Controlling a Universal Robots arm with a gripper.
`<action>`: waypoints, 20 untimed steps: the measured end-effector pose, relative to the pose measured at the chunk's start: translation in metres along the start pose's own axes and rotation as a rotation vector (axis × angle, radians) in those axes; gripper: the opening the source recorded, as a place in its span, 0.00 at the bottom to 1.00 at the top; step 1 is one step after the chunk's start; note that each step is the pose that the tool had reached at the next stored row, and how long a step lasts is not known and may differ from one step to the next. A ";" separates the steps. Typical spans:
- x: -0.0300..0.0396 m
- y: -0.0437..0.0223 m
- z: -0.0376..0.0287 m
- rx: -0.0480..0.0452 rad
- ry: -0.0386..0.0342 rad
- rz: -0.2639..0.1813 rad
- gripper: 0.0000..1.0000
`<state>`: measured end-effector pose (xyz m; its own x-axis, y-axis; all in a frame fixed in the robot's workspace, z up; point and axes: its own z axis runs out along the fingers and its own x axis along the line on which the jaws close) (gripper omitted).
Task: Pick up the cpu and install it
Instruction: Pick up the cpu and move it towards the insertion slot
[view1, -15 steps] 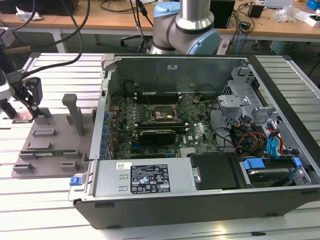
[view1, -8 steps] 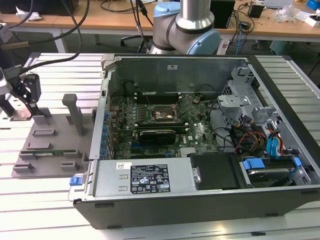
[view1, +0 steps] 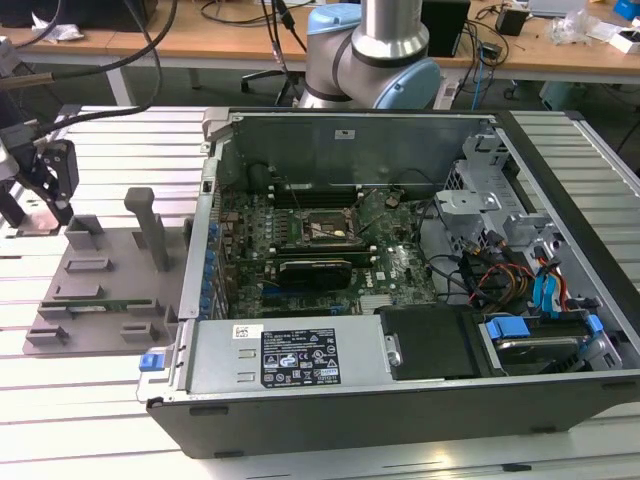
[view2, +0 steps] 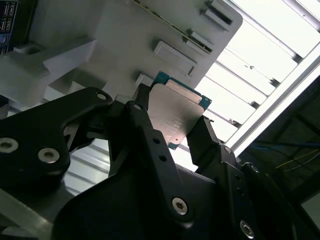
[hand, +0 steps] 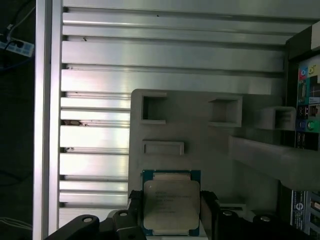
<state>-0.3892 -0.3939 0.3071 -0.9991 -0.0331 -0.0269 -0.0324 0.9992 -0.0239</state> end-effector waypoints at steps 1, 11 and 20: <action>0.0000 0.0000 -0.0010 0.0000 0.0001 0.000 0.55; -0.0004 -0.0004 -0.0156 0.0000 0.0001 0.000 0.55; -0.0008 -0.0007 -0.0295 0.0000 0.0000 0.000 0.55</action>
<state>-0.3892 -0.3939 0.3367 -0.9991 -0.0331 -0.0268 -0.0324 0.9992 -0.0239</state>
